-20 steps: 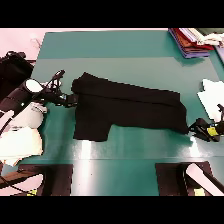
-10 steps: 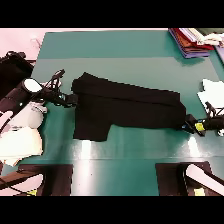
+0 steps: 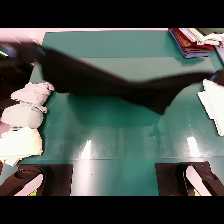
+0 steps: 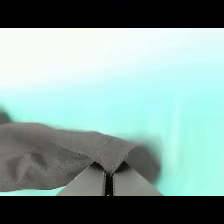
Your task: Fold the shirts.
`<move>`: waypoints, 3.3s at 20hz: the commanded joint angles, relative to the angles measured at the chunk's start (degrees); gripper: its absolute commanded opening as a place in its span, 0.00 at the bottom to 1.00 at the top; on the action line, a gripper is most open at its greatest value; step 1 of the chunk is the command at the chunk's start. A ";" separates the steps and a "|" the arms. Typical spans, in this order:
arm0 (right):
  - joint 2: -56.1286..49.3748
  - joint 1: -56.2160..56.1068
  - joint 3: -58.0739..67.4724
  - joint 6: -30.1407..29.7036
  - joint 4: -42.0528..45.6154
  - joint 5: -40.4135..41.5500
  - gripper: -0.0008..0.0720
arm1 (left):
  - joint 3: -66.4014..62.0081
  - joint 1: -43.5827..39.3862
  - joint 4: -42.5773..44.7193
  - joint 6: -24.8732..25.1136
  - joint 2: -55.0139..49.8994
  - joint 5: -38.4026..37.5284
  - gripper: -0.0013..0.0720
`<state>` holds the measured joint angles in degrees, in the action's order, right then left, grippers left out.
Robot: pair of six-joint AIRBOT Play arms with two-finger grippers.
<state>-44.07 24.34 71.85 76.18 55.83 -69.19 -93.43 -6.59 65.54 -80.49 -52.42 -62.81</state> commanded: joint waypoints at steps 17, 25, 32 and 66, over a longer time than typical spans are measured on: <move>-17.40 -4.79 26.67 8.44 10.05 -21.31 0.04 | -8.61 -0.02 5.60 -7.61 -13.57 -7.13 0.05; -41.48 -15.52 18.84 8.44 24.44 -15.17 0.04 | -3.43 -0.02 6.40 -7.54 -39.89 -2.95 0.05; -52.76 -10.12 31.61 6.73 11.85 -15.15 0.04 | -3.82 6.32 -5.62 -4.39 -42.97 0.87 0.05; -18.21 -3.65 -10.19 3.26 8.09 -10.84 0.54 | 64.15 -3.52 -12.90 -3.08 -6.08 5.44 0.99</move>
<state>-63.02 20.71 62.28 79.37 64.69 -79.83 -32.14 -6.15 56.34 -84.07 -59.40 -62.94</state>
